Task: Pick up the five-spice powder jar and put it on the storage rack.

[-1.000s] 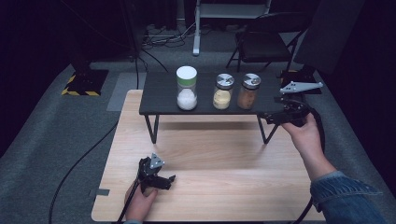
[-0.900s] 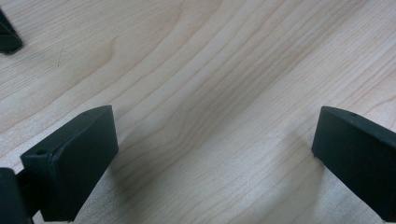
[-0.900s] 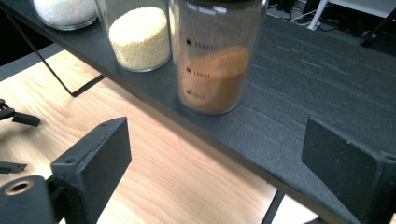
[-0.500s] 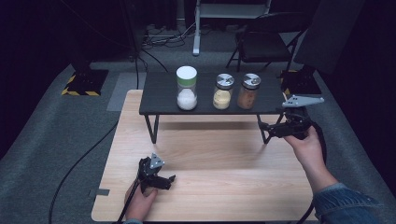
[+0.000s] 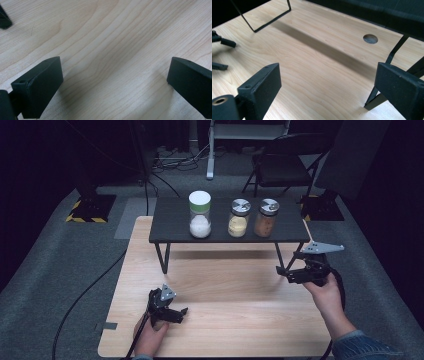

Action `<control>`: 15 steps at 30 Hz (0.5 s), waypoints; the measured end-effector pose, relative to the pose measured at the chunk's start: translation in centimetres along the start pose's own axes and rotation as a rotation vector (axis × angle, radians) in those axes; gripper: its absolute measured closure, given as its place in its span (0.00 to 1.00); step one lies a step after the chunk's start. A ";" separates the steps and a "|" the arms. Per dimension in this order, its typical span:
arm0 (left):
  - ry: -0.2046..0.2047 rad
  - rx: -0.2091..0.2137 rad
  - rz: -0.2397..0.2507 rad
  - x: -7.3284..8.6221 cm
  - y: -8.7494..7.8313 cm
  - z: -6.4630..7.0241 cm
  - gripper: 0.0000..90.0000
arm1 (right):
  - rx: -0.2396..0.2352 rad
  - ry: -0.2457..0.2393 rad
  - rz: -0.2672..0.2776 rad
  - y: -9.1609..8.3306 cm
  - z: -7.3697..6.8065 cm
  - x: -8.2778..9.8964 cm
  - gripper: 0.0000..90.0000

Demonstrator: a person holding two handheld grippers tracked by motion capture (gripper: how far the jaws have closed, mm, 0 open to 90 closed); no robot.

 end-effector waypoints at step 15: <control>0.000 0.000 0.000 0.0 0.0 0.0 0.00 | -0.003 -0.036 -0.055 1.6 -1.4 4.8 0.08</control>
Point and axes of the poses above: each handheld gripper's, and its own axes: y roughly forward along the jaws, x roughly out of its underside, z roughly to its right, the point moved 2 cm from there along y, roughly forward along the jaws, and after that the axes turned 10 degrees about z, right-handed, at the moved point
